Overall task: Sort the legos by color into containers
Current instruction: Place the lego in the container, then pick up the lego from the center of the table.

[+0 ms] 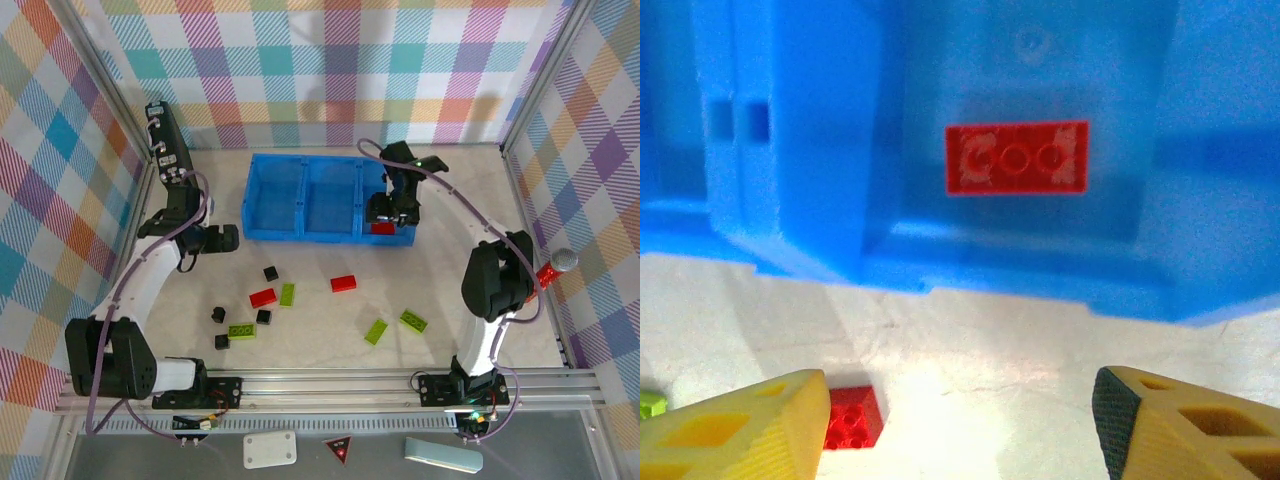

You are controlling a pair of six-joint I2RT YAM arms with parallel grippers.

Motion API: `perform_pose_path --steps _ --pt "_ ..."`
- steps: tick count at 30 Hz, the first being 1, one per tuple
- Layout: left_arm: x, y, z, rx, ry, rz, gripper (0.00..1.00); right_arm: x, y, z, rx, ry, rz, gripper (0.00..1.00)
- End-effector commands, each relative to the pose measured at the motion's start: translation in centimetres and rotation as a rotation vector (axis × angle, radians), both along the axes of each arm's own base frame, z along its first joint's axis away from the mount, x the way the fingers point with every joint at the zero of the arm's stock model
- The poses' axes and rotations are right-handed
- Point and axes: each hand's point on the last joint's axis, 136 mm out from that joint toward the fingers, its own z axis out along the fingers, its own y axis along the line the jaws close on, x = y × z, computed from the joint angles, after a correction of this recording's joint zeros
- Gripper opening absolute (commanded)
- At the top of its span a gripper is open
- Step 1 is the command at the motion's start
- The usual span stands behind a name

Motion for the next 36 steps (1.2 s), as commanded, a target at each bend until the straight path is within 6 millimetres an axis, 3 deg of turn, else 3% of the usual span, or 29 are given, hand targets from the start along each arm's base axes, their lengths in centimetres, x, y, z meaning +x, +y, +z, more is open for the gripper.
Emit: perform_pose_path --steps 1,8,16,24,36 --pt "-0.8 -1.4 -0.3 -0.045 0.085 -0.011 0.98 -2.3 1.1 0.6 0.027 0.013 0.005 0.71" --pt "-1.5 -3.6 -0.2 -0.071 0.128 0.015 0.92 -5.2 1.9 0.0 0.019 0.025 0.027 0.71" --pt "-1.9 -6.7 -0.2 -0.121 0.121 0.077 0.82 -6.3 1.5 -0.3 0.018 0.011 0.026 0.70" --pt "-1.9 -10.0 -3.0 -0.100 0.168 0.085 0.75 -6.6 1.3 -1.2 0.018 0.012 0.024 0.70" --pt "-2.7 -11.2 -6.8 -0.097 0.200 0.102 0.66 -6.9 1.8 -2.7 0.050 0.027 0.016 0.70"
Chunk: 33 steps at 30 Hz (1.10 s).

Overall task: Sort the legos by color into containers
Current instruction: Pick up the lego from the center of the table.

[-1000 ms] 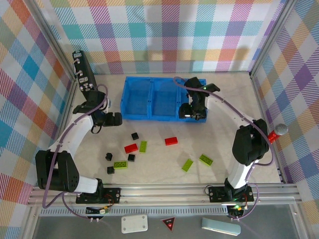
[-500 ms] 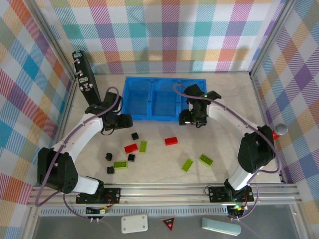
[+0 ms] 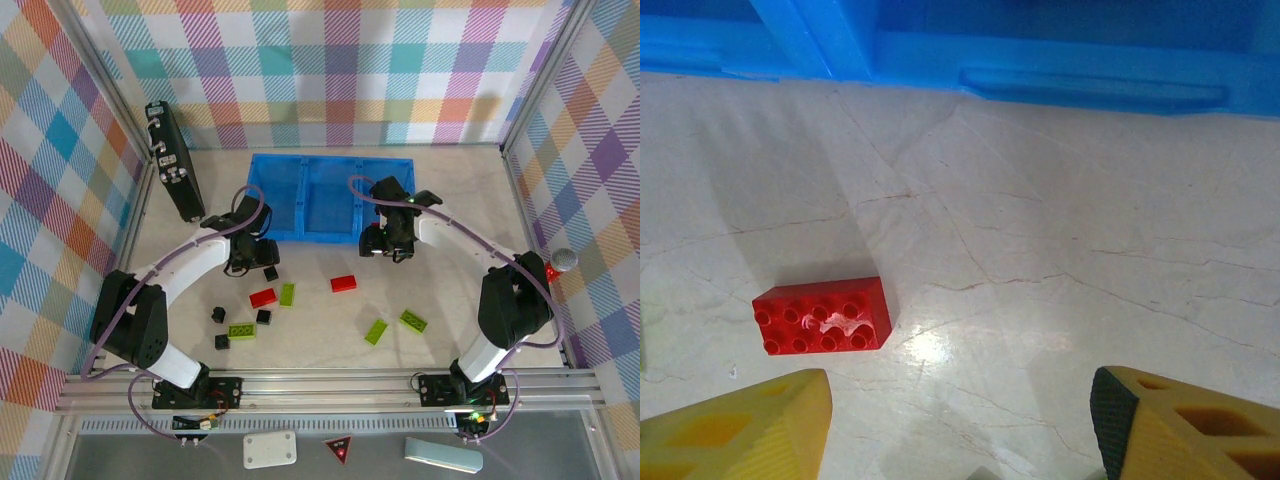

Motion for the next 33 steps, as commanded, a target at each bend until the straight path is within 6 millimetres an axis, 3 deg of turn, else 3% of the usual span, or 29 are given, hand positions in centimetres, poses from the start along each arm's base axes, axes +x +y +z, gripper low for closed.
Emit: perform_pose_path --steps 1,20,33 --pt "-0.3 -0.2 -1.2 -0.003 -0.002 0.020 0.66 -0.2 0.5 0.3 0.035 -0.010 -0.009 0.70" --pt "-0.5 -2.4 -4.9 0.015 0.054 -0.011 0.61 -0.6 0.3 -0.5 0.009 -0.010 -0.019 0.70" --pt "0.2 -3.0 -5.5 0.067 0.063 -0.025 0.45 -1.0 -0.2 0.0 -0.011 -0.020 -0.011 0.70"
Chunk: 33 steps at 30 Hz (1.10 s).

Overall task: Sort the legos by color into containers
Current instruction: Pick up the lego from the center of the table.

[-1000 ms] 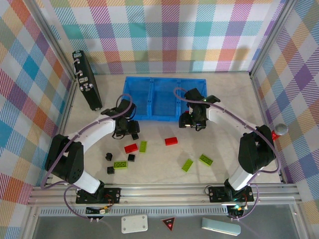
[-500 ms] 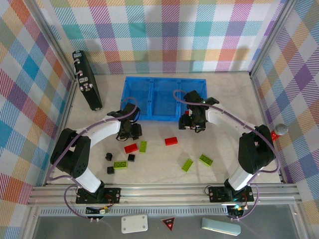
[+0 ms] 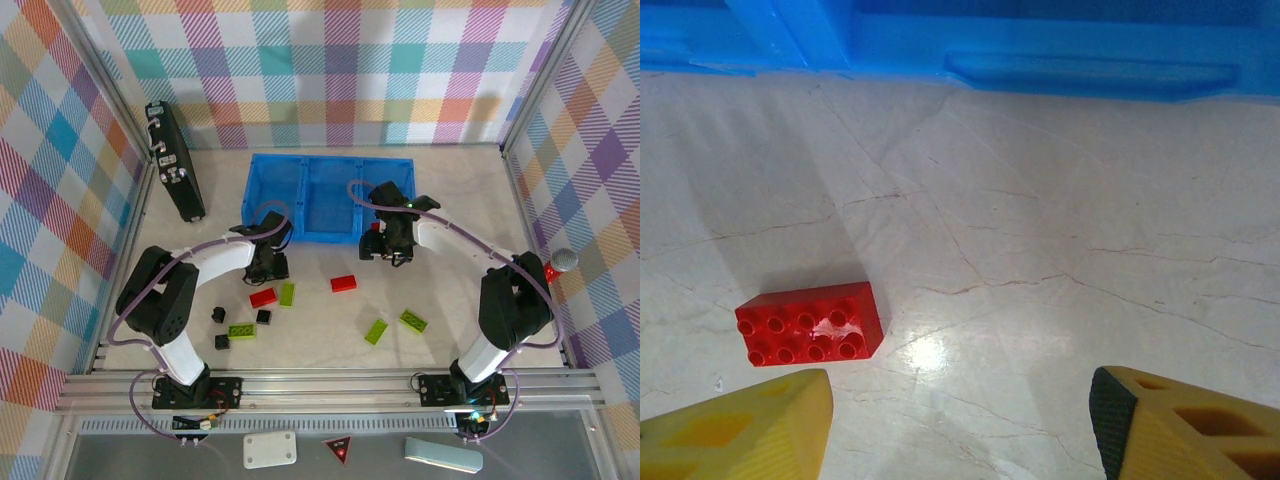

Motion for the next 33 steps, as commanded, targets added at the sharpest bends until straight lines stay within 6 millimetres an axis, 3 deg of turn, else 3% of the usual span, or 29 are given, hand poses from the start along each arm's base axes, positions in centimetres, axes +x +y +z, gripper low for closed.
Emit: perform_pose_path --steps 1,7,19,33 --pt "0.5 0.0 0.4 0.034 -0.014 -0.003 0.44 -0.6 -0.3 0.9 -0.002 -0.015 0.002 0.70" --pt "0.7 0.3 0.7 0.060 -0.013 -0.014 0.40 -1.1 -0.3 1.2 0.003 -0.018 0.013 0.70" --pt "1.4 0.2 0.8 0.089 -0.003 -0.033 0.41 -1.5 -0.7 2.6 -0.001 -0.038 0.013 0.69" --pt "0.9 0.5 -0.7 0.102 0.028 -0.028 0.41 -2.1 -1.2 3.6 0.003 -0.051 -0.007 0.69"
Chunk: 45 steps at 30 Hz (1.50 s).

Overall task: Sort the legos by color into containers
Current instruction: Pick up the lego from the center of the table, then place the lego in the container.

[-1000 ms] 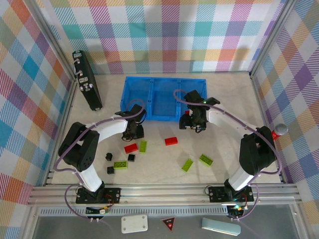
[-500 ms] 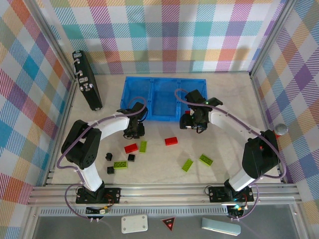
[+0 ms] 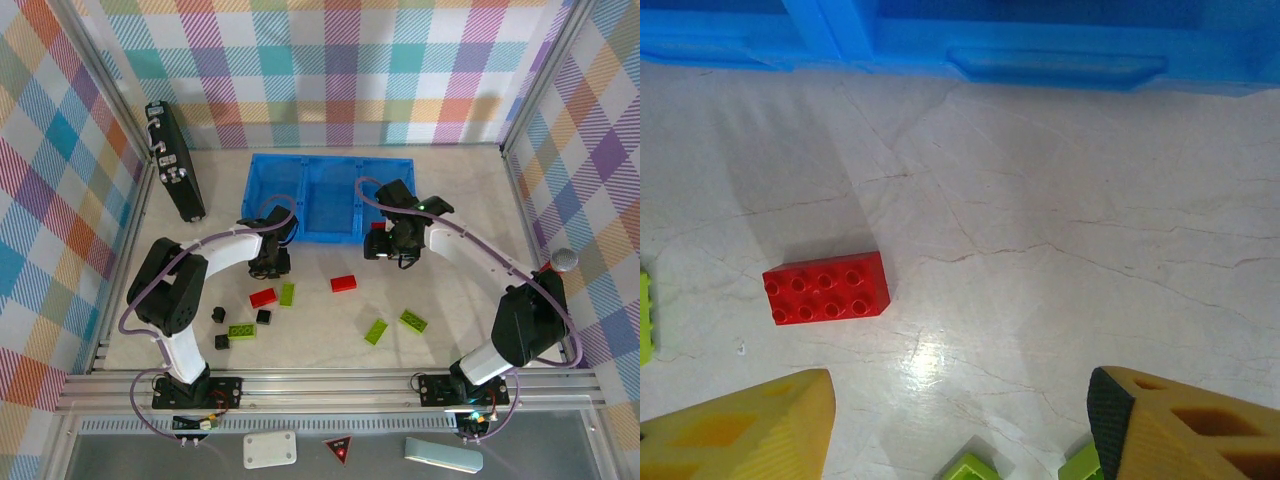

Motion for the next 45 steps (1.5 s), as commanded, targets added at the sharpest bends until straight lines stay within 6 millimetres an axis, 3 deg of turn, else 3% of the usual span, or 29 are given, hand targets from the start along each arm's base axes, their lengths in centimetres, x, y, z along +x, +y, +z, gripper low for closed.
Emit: perform_pose_path --steps 1,6,16,28,36,45 --pt "-0.6 0.3 -0.5 0.026 0.024 -0.006 0.40 -0.8 -0.4 0.7 -0.005 -0.003 -0.010 0.69" --pt "-0.4 0.3 0.5 0.024 0.007 -0.008 0.36 -0.9 -0.4 0.9 -0.005 -0.007 -0.009 0.69" --pt "1.1 0.1 4.4 -0.031 -0.064 -0.026 0.36 -1.3 -0.5 0.1 -0.007 0.013 -0.016 0.68" --pt "7.2 1.0 9.5 -0.031 -0.137 -0.133 0.36 -2.4 -0.5 -1.4 -0.022 0.056 -0.031 0.68" --pt "11.4 0.9 9.6 -0.024 -0.111 -0.184 0.36 -2.8 -0.5 -1.2 -0.028 0.055 -0.035 0.68" --pt "15.6 1.1 7.1 -0.017 -0.125 -0.191 0.35 -3.1 -0.6 -1.1 -0.034 0.060 -0.039 0.68"
